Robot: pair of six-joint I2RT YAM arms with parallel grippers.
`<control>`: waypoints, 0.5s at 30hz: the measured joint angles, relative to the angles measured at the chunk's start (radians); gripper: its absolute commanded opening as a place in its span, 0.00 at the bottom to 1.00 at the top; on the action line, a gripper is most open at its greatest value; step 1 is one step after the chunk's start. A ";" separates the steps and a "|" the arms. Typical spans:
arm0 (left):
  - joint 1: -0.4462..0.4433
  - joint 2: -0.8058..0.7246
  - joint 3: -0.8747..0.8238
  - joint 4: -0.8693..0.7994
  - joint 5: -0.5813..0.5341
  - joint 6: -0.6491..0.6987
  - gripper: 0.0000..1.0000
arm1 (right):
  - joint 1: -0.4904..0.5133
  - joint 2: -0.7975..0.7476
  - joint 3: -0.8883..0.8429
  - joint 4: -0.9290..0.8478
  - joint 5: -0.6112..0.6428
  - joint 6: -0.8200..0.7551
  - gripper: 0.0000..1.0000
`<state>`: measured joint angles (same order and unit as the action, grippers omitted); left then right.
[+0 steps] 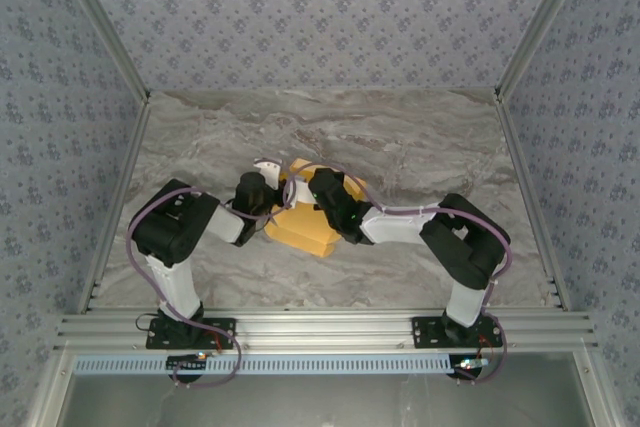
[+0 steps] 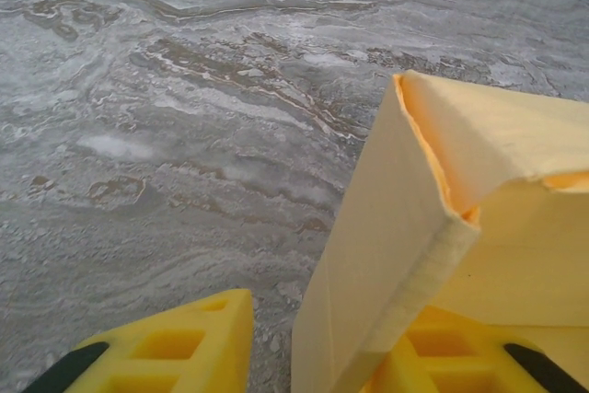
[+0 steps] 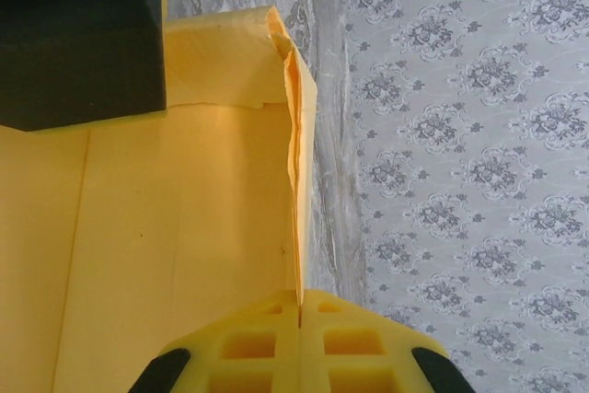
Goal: Fold the paper box
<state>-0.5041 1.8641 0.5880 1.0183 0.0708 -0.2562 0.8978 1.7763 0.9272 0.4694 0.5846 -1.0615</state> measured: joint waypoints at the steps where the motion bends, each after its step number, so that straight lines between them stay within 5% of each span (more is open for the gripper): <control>1: 0.000 0.005 0.006 0.000 0.003 0.000 0.32 | -0.002 0.000 0.000 -0.001 0.002 0.000 0.00; 15: 0.000 0.027 0.018 -0.002 0.006 -0.007 0.35 | -0.006 0.000 0.000 -0.003 0.003 0.000 0.00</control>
<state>-0.5037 1.8908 0.6060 1.0161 0.0772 -0.2630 0.8917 1.7760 0.9272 0.4664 0.5877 -1.0615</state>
